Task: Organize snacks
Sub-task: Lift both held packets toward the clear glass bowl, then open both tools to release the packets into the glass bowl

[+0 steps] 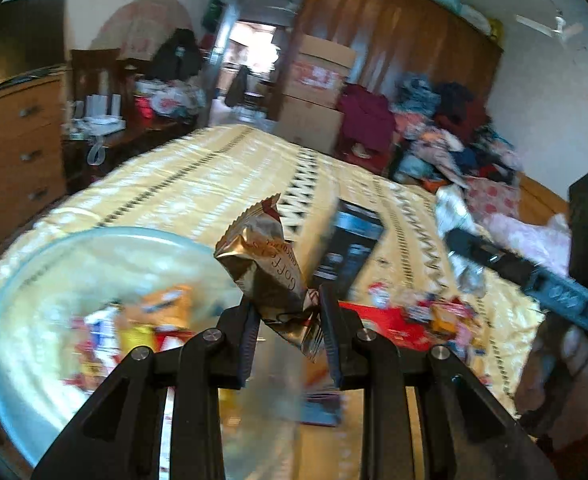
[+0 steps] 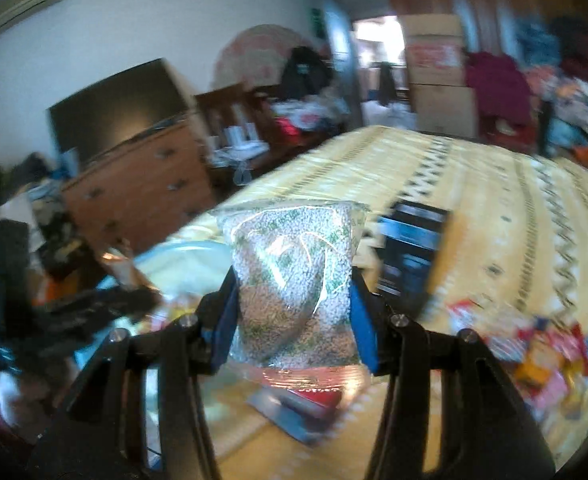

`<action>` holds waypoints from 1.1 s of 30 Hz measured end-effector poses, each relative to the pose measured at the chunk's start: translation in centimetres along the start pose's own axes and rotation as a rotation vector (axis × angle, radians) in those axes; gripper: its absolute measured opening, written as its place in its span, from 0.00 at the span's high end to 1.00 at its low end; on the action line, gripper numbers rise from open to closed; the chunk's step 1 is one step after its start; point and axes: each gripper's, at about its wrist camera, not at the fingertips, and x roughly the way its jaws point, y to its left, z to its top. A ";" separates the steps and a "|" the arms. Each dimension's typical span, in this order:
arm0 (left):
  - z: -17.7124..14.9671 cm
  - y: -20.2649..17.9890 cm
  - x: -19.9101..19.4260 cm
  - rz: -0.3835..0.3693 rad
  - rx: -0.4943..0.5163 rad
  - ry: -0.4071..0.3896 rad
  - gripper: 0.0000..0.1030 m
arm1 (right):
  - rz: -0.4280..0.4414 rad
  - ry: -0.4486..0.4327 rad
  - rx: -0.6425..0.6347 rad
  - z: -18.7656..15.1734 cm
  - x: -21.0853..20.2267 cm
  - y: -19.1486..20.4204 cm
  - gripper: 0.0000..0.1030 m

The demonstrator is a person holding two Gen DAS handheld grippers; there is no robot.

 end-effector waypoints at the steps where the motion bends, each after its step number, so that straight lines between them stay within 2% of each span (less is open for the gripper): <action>1: 0.2 0.9 -0.2 0.020 -0.011 -0.002 0.72 | 0.031 0.003 -0.023 0.7 0.8 1.4 0.51; 7: 0.0 6.0 -0.2 0.130 -0.072 0.010 0.72 | 0.138 0.032 -0.113 2.1 4.3 6.9 0.51; 12: -0.5 7.9 -0.1 0.177 -0.089 0.023 0.72 | 0.197 0.078 -0.139 2.1 6.8 9.5 0.51; 22: -0.9 9.9 0.7 0.202 -0.119 0.043 0.72 | 0.224 0.147 -0.126 1.3 9.1 11.1 0.51; 33: -1.0 10.3 0.8 0.204 -0.124 0.045 0.72 | 0.225 0.161 -0.134 1.3 9.7 12.0 0.50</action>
